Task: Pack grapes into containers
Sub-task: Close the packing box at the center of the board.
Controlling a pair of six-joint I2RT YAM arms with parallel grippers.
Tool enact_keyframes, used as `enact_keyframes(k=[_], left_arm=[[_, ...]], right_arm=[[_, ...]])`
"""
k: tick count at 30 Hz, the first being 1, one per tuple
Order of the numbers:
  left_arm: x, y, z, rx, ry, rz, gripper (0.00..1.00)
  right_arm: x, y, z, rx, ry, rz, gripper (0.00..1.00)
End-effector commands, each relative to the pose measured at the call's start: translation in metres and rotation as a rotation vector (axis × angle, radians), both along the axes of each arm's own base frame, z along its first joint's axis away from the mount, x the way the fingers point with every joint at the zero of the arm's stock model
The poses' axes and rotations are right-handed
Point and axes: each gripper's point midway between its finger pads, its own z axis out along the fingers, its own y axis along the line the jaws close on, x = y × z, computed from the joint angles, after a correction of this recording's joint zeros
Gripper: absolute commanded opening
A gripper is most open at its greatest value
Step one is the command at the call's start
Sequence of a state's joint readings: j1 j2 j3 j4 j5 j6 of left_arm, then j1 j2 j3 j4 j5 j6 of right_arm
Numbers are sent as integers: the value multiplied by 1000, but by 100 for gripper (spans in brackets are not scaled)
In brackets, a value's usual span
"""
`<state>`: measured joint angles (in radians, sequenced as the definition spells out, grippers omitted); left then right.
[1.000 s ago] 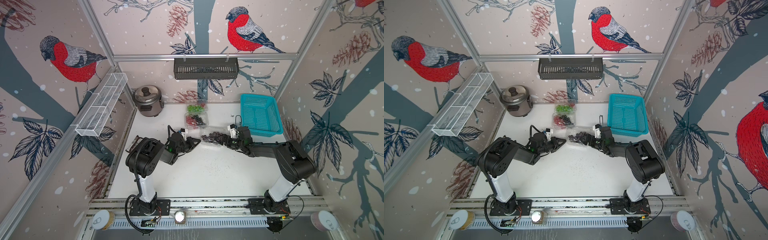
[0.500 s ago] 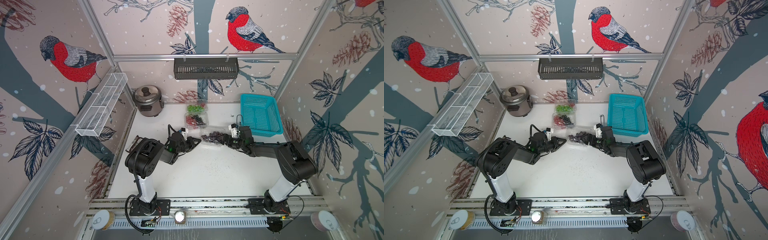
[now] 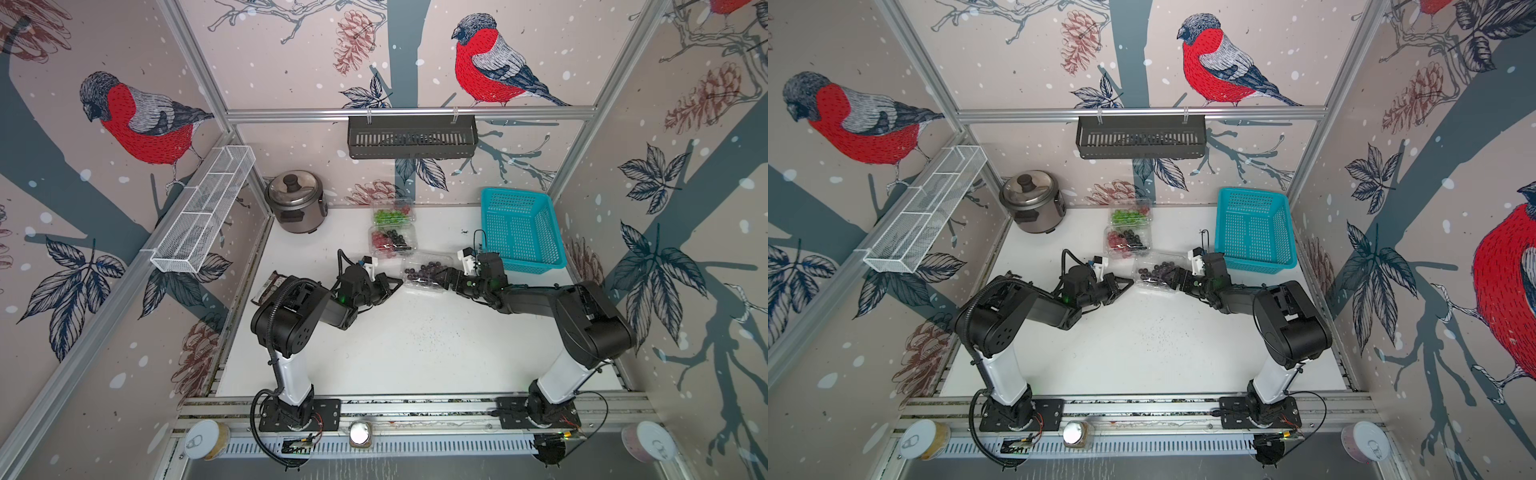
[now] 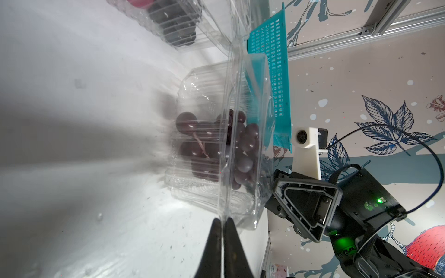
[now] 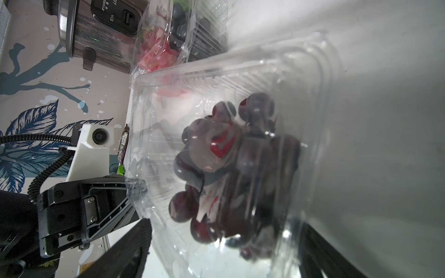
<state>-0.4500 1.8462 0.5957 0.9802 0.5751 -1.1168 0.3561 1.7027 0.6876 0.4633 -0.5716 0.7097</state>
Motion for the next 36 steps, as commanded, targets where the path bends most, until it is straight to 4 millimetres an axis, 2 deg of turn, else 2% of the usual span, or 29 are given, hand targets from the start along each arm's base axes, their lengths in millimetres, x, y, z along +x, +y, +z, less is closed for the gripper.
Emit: enact_keyframes(k=[1,12,18,21,23,25,27,31,36], left_arm=[[-2,-5,7,-6,-32,-19,6],[-12,-13,15,3,-33,-40,10],[-14,-7,18,41,-37,-27,20],[-13,-3,21,63,-43,-16,29],[-12,-2,22,77,-44,-14,37],[-10,3,21,97,-40,-3,48],[-7,8,21,120,-36,9,55],[2,28,23,170,-37,53,62],[20,63,38,206,-38,133,73]], right_arm=[[-1,1,4,9,-11,12,91],[4,-13,8,-20,-31,-29,91],[5,-17,12,-41,-49,-43,93],[5,-18,13,-42,-53,-45,94],[6,-19,13,-45,-53,-49,95],[6,-20,13,-49,-54,-52,96],[6,-21,13,-53,-56,-55,97],[9,-27,17,-82,-76,-73,100],[16,-28,20,-117,-94,-91,100]])
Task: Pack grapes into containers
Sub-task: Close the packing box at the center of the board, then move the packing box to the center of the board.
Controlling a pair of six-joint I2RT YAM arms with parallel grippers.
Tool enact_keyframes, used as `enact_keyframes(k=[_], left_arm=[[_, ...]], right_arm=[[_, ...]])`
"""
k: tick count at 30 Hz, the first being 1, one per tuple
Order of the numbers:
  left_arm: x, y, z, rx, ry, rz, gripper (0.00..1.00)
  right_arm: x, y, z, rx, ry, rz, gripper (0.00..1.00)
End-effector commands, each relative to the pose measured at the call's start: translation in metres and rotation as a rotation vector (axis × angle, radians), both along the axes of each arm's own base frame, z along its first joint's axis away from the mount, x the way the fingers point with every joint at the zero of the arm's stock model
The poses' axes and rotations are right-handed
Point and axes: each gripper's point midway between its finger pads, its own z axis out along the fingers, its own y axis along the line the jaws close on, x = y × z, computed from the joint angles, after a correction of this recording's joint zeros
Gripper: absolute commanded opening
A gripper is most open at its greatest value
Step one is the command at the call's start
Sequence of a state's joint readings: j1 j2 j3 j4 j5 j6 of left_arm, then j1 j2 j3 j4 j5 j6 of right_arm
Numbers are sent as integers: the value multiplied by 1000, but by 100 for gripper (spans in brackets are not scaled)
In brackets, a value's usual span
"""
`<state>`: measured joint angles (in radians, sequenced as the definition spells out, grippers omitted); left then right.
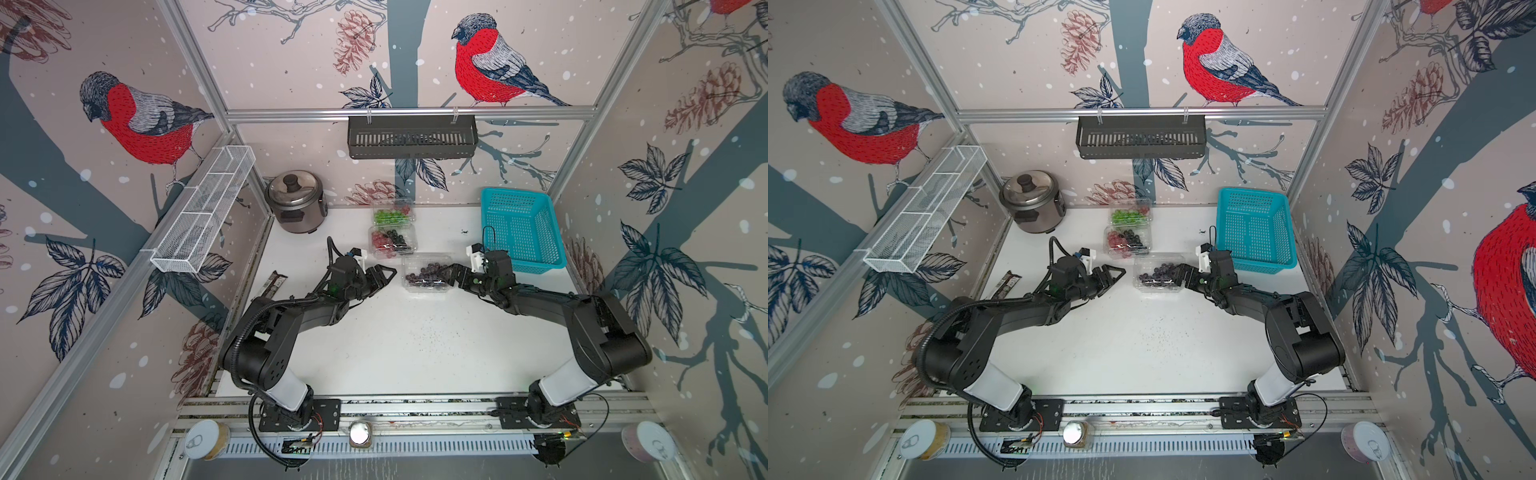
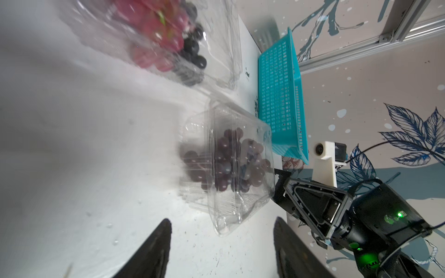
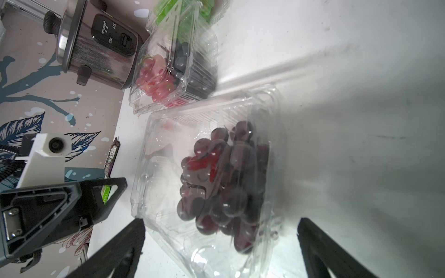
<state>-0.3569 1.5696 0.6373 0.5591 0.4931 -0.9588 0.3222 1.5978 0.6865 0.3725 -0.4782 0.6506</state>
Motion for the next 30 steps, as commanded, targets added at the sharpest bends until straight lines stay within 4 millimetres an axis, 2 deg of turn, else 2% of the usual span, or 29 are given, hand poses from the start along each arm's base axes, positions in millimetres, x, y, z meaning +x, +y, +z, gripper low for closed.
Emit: enact_keyframes(k=[1,5,10,14,26,30], left_arm=[[9,16,1,59,6,11,74],[17,8,4,19,13,-13,76],[31,18,1,-29,32,19,78],[34,11,-1,-77,43,-9,80],[32,13,-1,-82,54,-14,82],[33,22,-3,-71,59,4,84]], right_arm=[[9,0,3,-53,-24,-10,100],[20,13,6,-128,-33,8,99],[27,28,6,-184,-32,23,100],[28,41,7,-199,-39,32,100],[13,94,9,-154,-29,82,100],[11,107,12,-118,-27,95,100]])
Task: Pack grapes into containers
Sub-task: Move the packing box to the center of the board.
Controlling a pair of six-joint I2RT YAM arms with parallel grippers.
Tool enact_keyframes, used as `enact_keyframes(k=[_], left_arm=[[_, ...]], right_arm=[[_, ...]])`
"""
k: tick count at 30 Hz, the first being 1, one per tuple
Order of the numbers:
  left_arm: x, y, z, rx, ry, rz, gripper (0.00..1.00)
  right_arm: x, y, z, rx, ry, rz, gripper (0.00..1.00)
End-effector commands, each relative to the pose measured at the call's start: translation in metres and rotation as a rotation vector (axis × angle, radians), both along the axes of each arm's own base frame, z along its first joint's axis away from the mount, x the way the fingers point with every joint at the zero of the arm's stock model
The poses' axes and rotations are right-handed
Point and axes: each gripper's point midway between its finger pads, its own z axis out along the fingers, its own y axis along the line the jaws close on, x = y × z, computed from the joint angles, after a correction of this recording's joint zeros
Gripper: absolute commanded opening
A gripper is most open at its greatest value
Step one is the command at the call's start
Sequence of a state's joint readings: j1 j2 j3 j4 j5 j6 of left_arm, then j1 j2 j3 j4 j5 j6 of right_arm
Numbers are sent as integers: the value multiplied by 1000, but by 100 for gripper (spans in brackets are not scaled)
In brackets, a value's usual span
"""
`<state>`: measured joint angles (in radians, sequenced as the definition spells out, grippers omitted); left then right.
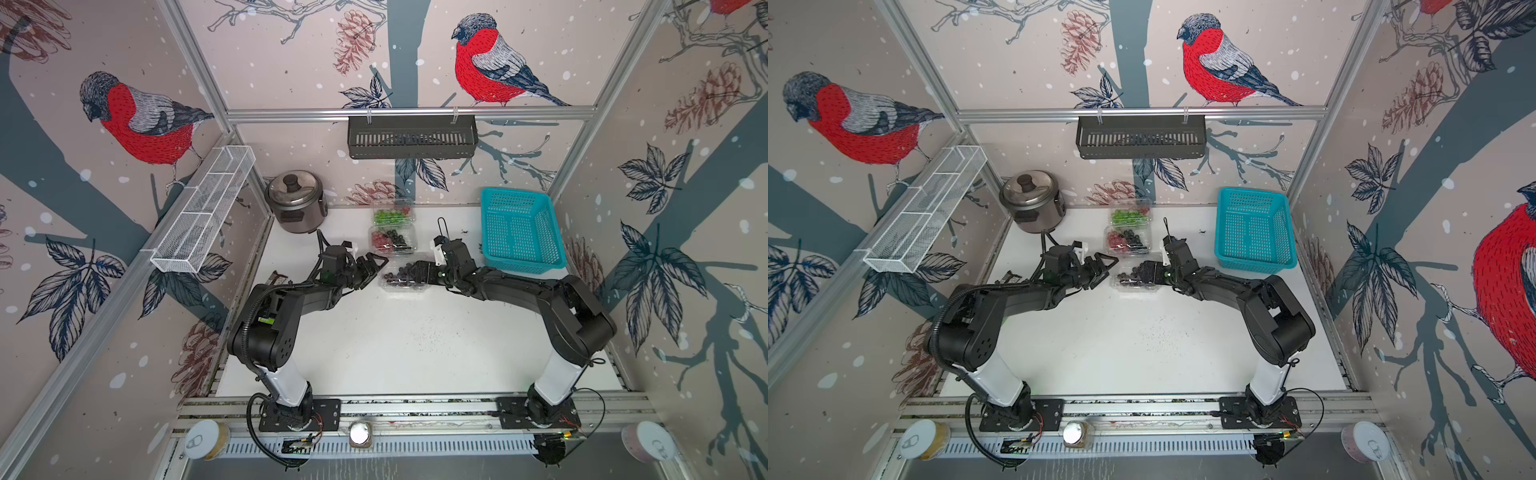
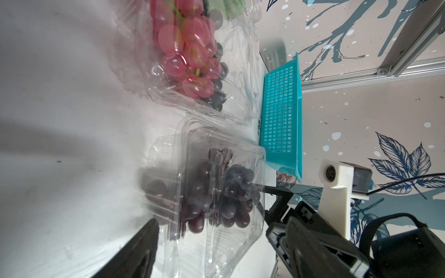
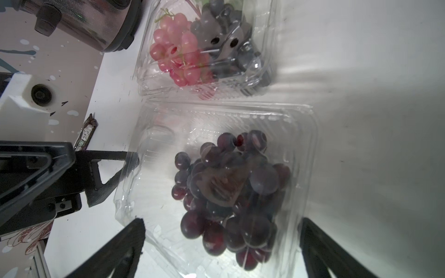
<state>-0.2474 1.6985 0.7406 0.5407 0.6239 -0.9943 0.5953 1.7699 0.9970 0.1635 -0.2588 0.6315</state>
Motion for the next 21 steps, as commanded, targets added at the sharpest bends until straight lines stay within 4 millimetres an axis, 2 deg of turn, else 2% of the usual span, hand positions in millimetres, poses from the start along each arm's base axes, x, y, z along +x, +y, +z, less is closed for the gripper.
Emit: enact_keyframes(k=[1,6,11,21], left_arm=[[2,6,6,-4,-25,5,85],[5,19,6,-10,-19,30,90],[6,24,5,-7,-14,40,96],[9,25,6,-19,-13,54,97]], right_arm=[[5,11,9,46,-17,-10,100],[8,21,9,50,-20,6,100],[9,29,10,57,-19,23,99],[10,42,14,71,-23,40,100]])
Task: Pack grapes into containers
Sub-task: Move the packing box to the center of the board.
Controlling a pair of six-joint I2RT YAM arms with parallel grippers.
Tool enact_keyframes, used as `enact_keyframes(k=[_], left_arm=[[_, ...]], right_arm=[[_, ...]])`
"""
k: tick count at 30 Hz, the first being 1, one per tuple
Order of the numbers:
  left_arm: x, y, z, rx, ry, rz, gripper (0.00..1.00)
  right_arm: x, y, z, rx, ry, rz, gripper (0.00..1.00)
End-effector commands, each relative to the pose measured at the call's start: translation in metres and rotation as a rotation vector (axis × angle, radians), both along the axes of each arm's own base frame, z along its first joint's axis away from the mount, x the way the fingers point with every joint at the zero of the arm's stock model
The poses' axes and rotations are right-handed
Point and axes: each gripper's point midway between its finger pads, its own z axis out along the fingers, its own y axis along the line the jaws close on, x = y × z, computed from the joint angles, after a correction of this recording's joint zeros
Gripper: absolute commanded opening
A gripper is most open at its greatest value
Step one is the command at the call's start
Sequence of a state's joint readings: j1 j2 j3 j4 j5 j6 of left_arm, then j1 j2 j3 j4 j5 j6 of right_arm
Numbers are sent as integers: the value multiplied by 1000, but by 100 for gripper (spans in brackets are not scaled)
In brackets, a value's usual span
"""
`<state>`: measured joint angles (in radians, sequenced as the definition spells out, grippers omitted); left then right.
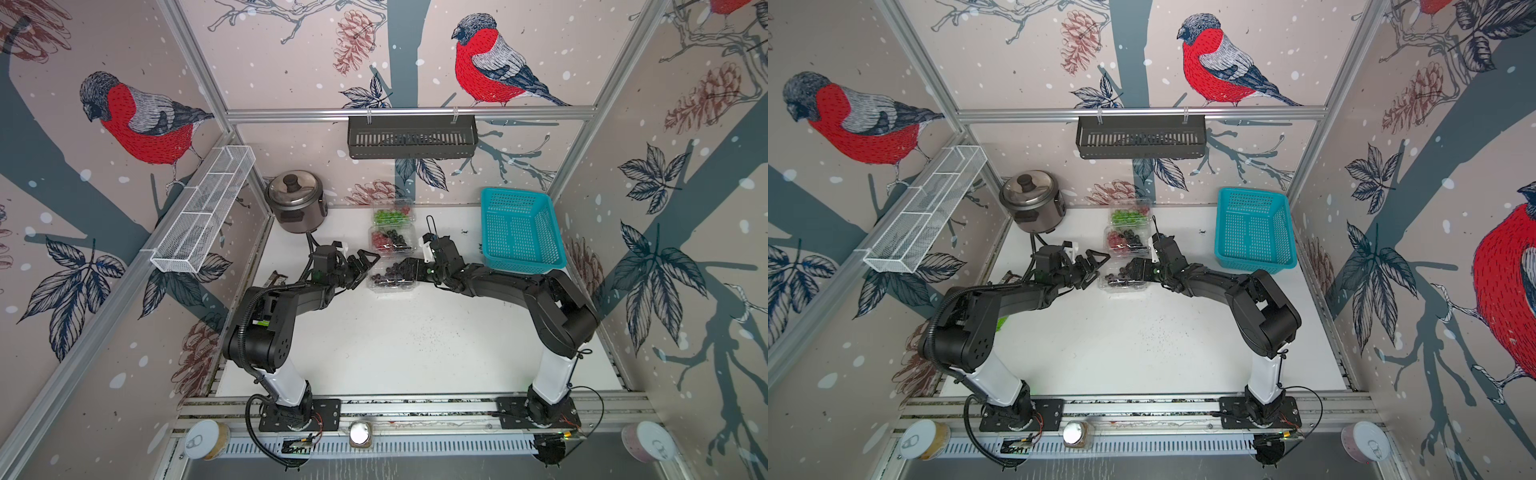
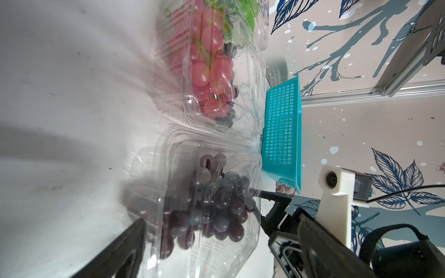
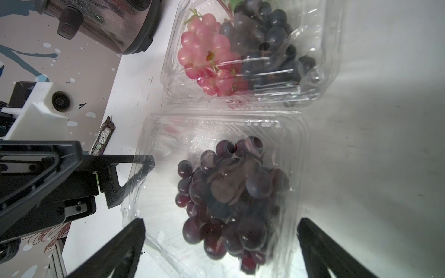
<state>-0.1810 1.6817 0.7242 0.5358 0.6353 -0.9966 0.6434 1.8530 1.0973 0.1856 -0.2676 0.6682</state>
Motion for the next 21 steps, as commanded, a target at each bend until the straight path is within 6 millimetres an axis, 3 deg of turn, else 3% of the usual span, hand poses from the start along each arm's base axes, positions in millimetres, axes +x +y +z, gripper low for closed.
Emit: enact_keyframes(k=[1,21], left_arm=[[3,-1,6,-10,-22,-4,97],[5,-25,1,-5,-3,-44,97]], right_arm=[[2,6,8,27,-18,6,100],[12,-13,11,38,-21,-21,99]])
